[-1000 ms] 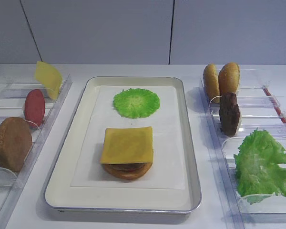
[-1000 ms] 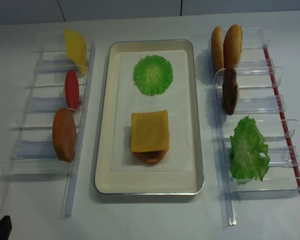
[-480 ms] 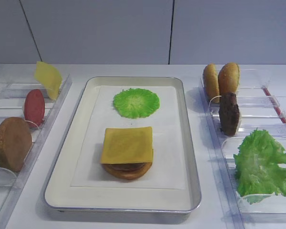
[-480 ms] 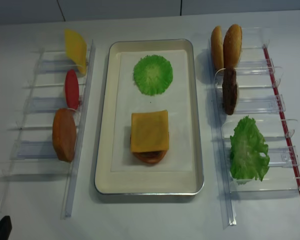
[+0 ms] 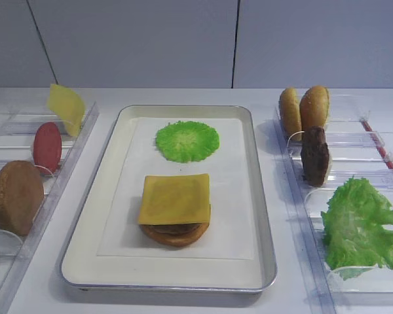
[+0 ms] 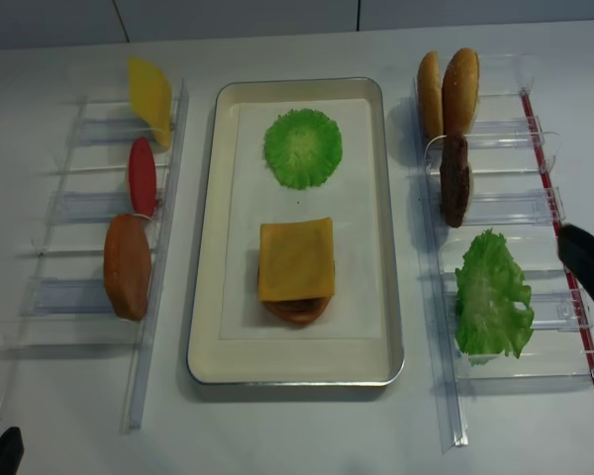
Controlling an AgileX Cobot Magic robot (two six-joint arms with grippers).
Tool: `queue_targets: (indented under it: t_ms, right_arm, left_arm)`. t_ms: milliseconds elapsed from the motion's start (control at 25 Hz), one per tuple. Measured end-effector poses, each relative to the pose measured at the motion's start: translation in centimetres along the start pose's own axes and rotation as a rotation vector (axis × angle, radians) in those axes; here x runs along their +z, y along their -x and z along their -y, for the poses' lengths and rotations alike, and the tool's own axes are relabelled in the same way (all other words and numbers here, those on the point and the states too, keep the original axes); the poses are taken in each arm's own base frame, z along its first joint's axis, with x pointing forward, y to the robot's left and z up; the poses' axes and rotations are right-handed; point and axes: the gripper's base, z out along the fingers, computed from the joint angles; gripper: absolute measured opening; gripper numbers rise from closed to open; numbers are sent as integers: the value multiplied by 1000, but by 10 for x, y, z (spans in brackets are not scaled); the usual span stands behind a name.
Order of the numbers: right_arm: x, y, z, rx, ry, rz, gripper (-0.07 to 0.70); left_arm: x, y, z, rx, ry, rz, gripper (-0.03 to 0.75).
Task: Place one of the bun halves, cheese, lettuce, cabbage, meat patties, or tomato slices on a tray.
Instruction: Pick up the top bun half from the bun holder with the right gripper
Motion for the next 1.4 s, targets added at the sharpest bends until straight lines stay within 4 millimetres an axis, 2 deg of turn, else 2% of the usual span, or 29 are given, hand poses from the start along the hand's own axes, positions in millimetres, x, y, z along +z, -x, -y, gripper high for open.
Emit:
queue_targets:
  t_ms: [520,640,800,1000,1200,1400]
  right_arm:
    - [69,32,40,65,233,-115,430]
    - [87,47,39,36,306,-117,430]
    - [123,60,29,-41,362,-126,430]
    - [171,65,26,-89,289,-188,430]
    - [201,62,44,-30,143,-292,431]
    - [230,47,62,89,-21,-456,431]
  left_arm:
    - [0,0,0,0,0,0,493]
    - [0,0,0,0,0,0,493]
    - [0,0,0,0,0,0,493]
    - [0,0,0,0,0,0,493]
    - [0,0,0,0,0,0,493]
    - [0,0,0,0,0,0,493]
